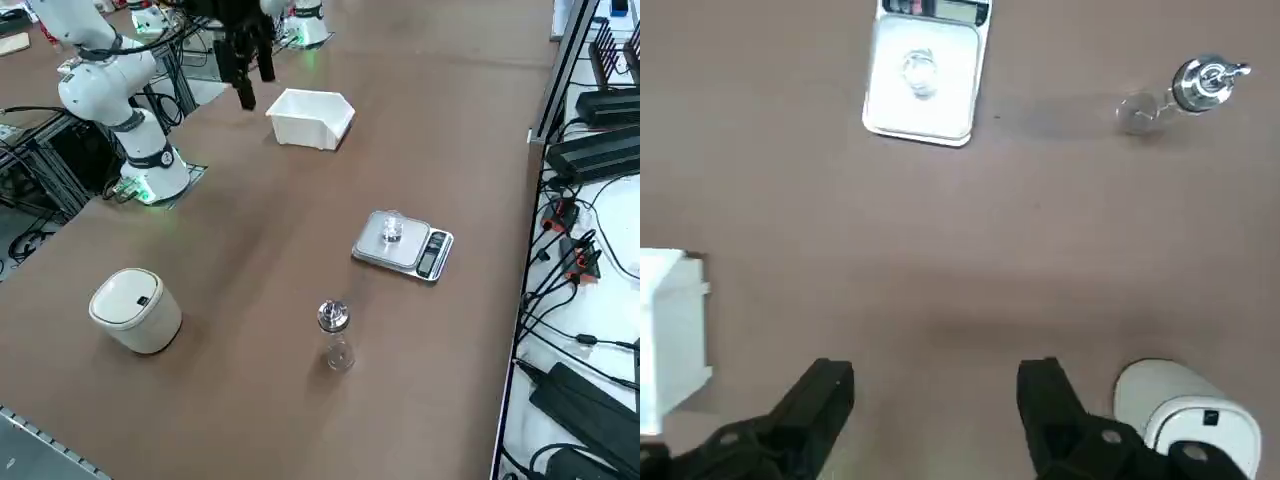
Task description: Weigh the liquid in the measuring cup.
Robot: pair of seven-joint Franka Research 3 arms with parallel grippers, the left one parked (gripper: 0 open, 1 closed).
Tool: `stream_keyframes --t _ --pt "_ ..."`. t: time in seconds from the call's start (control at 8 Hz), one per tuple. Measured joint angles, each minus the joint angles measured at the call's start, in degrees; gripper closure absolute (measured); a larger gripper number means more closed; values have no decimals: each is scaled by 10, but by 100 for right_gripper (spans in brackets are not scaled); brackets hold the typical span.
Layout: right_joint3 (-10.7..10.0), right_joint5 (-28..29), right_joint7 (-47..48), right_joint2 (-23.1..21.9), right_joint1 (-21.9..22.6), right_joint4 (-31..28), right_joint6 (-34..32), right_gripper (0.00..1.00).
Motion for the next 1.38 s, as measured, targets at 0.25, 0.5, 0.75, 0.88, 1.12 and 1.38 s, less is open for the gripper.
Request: stream_keyframes --t 0.25,0.5,0.75,0.88,1.12,1.38 --pt "-8 6 -5 -23 0 0 -16 0" --pt "-8 6 -5 -31 0 0 -24 0" --pt "-8 6 -6 -31 0 0 -25 0" --pt "-8 6 -6 -31 0 0 -25 0" --pt "-8 6 -7 -31 0 0 -25 0" --pt "-8 6 -7 -31 0 0 -25 0"
